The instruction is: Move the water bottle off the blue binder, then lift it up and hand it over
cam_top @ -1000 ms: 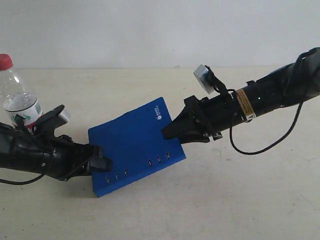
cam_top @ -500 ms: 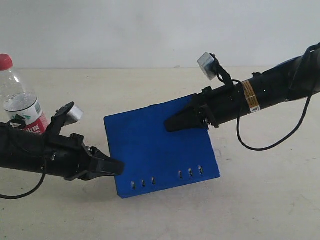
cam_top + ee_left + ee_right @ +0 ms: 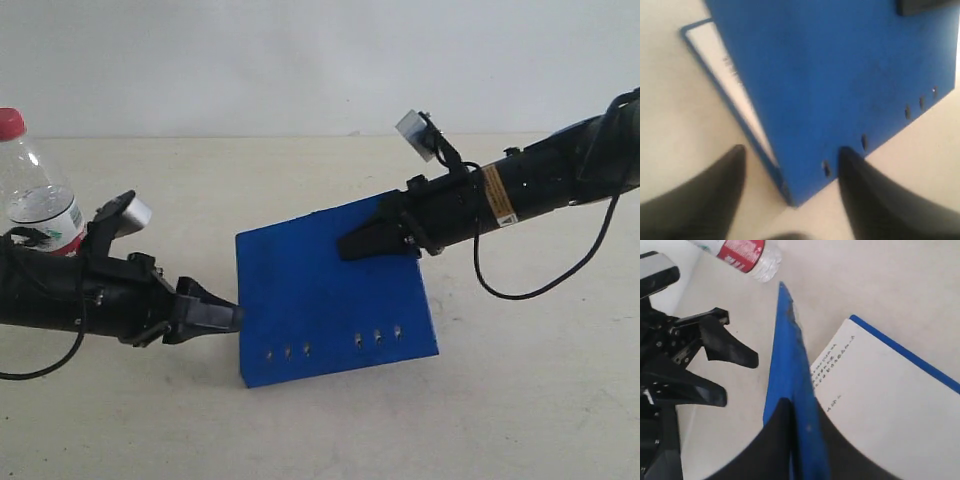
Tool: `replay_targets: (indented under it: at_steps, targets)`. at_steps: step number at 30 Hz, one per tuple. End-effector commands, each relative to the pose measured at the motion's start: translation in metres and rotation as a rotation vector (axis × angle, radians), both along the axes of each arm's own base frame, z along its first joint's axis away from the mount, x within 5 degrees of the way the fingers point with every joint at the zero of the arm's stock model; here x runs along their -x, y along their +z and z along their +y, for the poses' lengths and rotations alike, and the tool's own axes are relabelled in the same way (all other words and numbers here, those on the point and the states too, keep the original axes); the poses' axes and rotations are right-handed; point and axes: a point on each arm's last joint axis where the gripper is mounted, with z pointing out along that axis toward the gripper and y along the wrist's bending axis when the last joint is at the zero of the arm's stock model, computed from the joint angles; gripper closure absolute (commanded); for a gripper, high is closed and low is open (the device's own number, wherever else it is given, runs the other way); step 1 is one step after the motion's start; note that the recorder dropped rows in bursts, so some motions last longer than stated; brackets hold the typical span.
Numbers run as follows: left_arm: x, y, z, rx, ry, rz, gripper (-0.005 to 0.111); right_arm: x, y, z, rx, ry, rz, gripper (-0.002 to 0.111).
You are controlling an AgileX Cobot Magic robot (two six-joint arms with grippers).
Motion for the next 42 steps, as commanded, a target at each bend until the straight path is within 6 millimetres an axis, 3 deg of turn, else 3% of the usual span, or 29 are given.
replay_targets:
  at_steps: [1, 4, 8, 14, 21, 25, 28, 31, 32, 34, 36, 37, 40, 42]
  targets:
    - [-0.007, 0.003, 0.019, 0.016, 0.112, 0.019, 0.043, -0.012, 0.005, -0.035, -0.026, -0.116, 0.046, 0.108]
    - [-0.009, 0.001, 0.031, -0.01, 0.178, 0.037, 0.059, -0.013, 0.007, -0.052, -0.063, -0.135, 0.065, 0.108]
    - [-0.01, 0.004, 0.038, 0.003, 0.187, 0.02, 0.101, -0.015, 0.01, -0.069, -0.094, -0.156, 0.074, 0.108]
    - [-0.002, 0.017, 0.035, -0.03, 0.118, -0.026, 0.102, -0.017, 0.011, -0.087, -0.111, -0.21, 0.112, 0.109]
    - [0.033, 0.013, 0.027, 0.146, 0.212, 0.136, 0.102, -0.029, -0.001, -0.093, 0.003, -0.42, 0.183, 0.109]
    - [0.043, 0.007, 0.025, 0.193, 0.242, 0.225, 0.102, -0.03, -0.003, -0.072, 0.062, -0.372, 0.072, 0.109]
    - [0.043, 0.008, 0.024, 0.212, 0.237, 0.231, 0.102, -0.031, -0.012, -0.039, 0.264, -0.25, -0.197, 0.109]
    - [0.044, 0.01, 0.022, 0.242, 0.218, 0.228, 0.102, -0.027, -0.014, -0.023, 0.298, -0.21, -0.238, 0.108]
    - [0.044, 0.011, 0.021, 0.251, 0.213, 0.227, 0.102, -0.025, -0.014, -0.019, 0.292, -0.194, -0.239, 0.106]
    - [0.044, 0.013, 0.019, 0.278, 0.195, 0.223, 0.102, -0.023, -0.014, -0.014, 0.286, -0.177, -0.241, 0.089]
    - [0.046, 0.017, 0.016, 0.328, 0.164, 0.218, 0.102, -0.026, -0.015, -0.017, 0.307, -0.201, -0.246, 0.05]
    - [0.046, 0.019, 0.015, 0.349, 0.151, 0.215, 0.102, -0.027, -0.016, -0.018, 0.318, -0.222, -0.239, 0.039]
    - [0.047, 0.022, 0.013, 0.376, 0.134, 0.213, 0.102, -0.025, 0.002, -0.016, 0.278, -0.209, -0.266, 0.037]
    - [0.047, 0.021, 0.014, 0.372, 0.137, 0.213, 0.102, -0.029, 0.012, -0.021, 0.34, -0.232, -0.359, 0.037]
